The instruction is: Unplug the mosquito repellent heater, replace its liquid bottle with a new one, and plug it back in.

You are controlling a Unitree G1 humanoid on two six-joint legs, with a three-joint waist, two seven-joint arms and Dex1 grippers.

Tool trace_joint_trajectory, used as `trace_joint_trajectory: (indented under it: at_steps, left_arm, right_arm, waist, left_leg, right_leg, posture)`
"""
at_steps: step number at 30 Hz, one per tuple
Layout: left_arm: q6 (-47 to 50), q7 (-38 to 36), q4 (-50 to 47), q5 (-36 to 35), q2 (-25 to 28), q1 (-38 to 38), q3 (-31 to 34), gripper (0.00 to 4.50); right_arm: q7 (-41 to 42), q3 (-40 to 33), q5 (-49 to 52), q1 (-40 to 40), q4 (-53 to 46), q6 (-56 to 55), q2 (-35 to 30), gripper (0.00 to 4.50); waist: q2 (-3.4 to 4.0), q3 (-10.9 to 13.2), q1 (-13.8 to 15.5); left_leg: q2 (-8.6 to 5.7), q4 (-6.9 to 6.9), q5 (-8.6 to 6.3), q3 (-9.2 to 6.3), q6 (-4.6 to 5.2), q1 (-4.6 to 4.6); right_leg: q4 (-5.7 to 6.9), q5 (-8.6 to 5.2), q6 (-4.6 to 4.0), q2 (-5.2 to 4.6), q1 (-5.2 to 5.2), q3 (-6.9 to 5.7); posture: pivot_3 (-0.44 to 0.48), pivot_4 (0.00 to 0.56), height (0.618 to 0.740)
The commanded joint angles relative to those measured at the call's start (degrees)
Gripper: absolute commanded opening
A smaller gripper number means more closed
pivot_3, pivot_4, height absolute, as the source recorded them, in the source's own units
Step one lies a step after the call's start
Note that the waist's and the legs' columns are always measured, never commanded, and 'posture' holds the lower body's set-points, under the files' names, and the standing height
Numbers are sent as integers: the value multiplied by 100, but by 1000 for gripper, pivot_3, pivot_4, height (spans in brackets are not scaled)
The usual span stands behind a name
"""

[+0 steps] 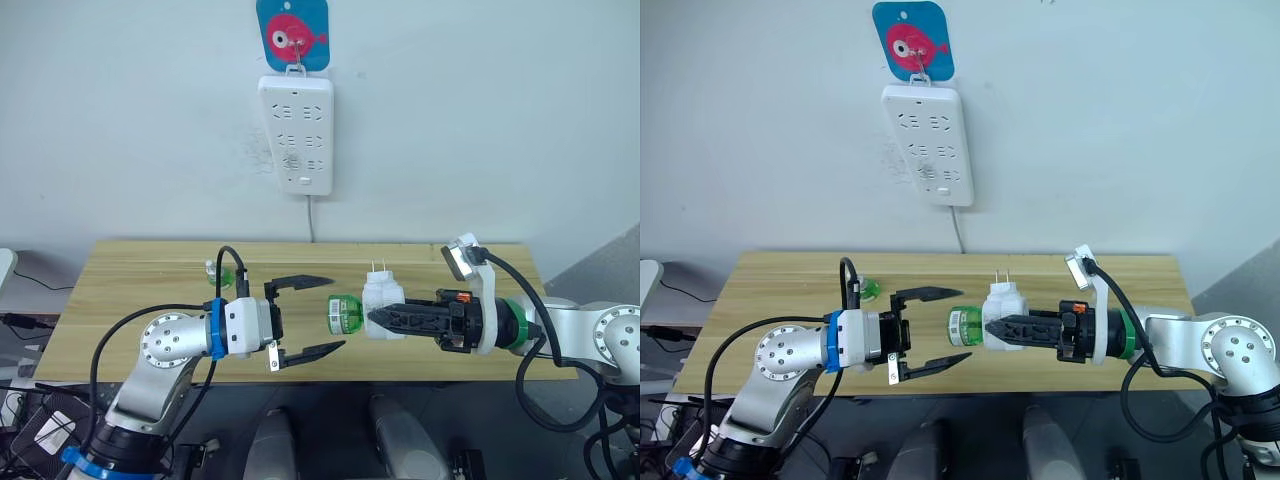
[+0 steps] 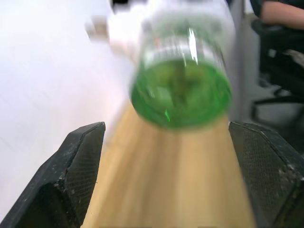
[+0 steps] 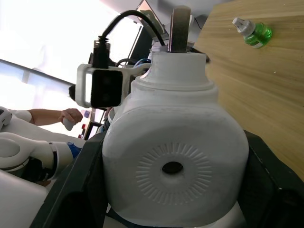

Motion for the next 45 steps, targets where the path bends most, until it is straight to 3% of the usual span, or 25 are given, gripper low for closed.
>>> trace_joint_trajectory:
  at_steps: [1,3,6,11,13,16,20,26,30,35,37,40,45]
  left_arm:
    - [-200,145,-280,45,-99,-65,-17,4413]
    - [-177,47,-350,-40,-78,-32,-72,4413]
    - [-84,-53,-365,-137,-18,2,-82,3841]
    - [227,-156,-517,-332,108,-101,-91,2330]
    - [684,-425,-688,-599,405,-130,-116,2264]
    - [2585,-513,-966,-1402,1114,-450,-172,2264]
    - [5474,-90,-672,-3376,1653,-1234,22,2264]
    - [6240,60,-391,-3644,1459,-1666,53,2264]
    - [6167,316,-355,-3424,1193,-1590,99,2264]
    - [4927,-219,-471,-2315,1299,-1078,-33,3878]
    - [4014,-441,-434,-1610,1359,-770,-128,4448]
    - [3184,-677,-389,-1067,1336,-426,-154,4500]
    - [1066,-336,-90,-163,565,-179,34,4500]
  right_arm:
    - [38,-124,179,-68,-73,-65,-4,3041]
    - [42,-117,167,-78,-68,-58,-3,3041]
    - [39,-110,154,-81,-64,-62,9,3041]
    - [30,-98,124,-88,-58,-78,24,3041]
    - [22,-100,122,-92,-52,-82,20,3041]
    - [76,-115,97,-93,-35,-24,-13,3041]
    - [111,-78,123,-119,-16,22,-54,3041]
    - [110,-51,186,-124,-17,29,-71,3041]
    - [50,-52,247,-98,-30,-5,-80,3041]
    - [4,-75,288,-57,-22,-56,-105,3041]
    - [7,-79,287,-52,-22,-66,-110,3041]
    - [-1,-76,284,-54,-23,-75,-105,3041]
    - [-1,-63,263,-66,-18,-80,-86,3041]
  waist:
    - [0,0,-2]
    - [0,0,-4]
    - [0,0,-8]
    - [0,0,-13]
    - [0,0,-17]
    - [0,0,-17]
    - [-1,2,-16]
    - [-2,2,-14]
    - [-1,2,-11]
    - [-1,3,-18]
    - [-1,3,-8]
    - [-1,3,5]
    - [-2,3,25]
  left_leg:
    - [0,0,0,-1,0,0]
    - [0,0,0,-1,0,0]
    - [0,-2,0,-2,0,0]
    - [0,0,0,-3,0,0]
    - [1,1,0,-4,0,0]
    - [2,0,0,-8,0,2]
    - [1,1,0,-12,0,2]
    - [1,-6,-1,-18,2,1]
    - [1,-8,-2,-20,2,1]
    - [1,-6,-2,-16,2,2]
    - [2,-7,-1,-16,2,3]
    - [1,-6,-2,-12,2,2]
    - [-1,-4,-2,-7,2,-1]
  right_leg:
    - [1,0,1,0,0,-1]
    - [1,1,1,1,0,-1]
    - [1,1,2,1,0,-3]
    - [2,1,2,1,0,-2]
    - [2,1,2,3,1,-3]
    - [5,0,3,4,0,-7]
    - [5,-1,4,4,2,-10]
    - [3,-1,4,6,1,-18]
    - [3,-1,3,7,0,-19]
    - [3,-1,2,6,0,-15]
    - [3,-1,0,6,0,-14]
    - [-1,-1,-1,4,0,-11]
    - [-3,-2,-2,-2,1,-8]
  posture:
    - [-211,238,740]
    - [-211,239,740]
    - [-212,237,740]
    - [-205,240,740]
    - [-199,241,740]
    - [-187,242,740]
    - [-184,243,740]
    - [-189,244,740]
    - [-194,246,740]
    - [-192,247,740]
    - [-191,249,740]
    - [-190,249,740]
    - [-192,250,740]
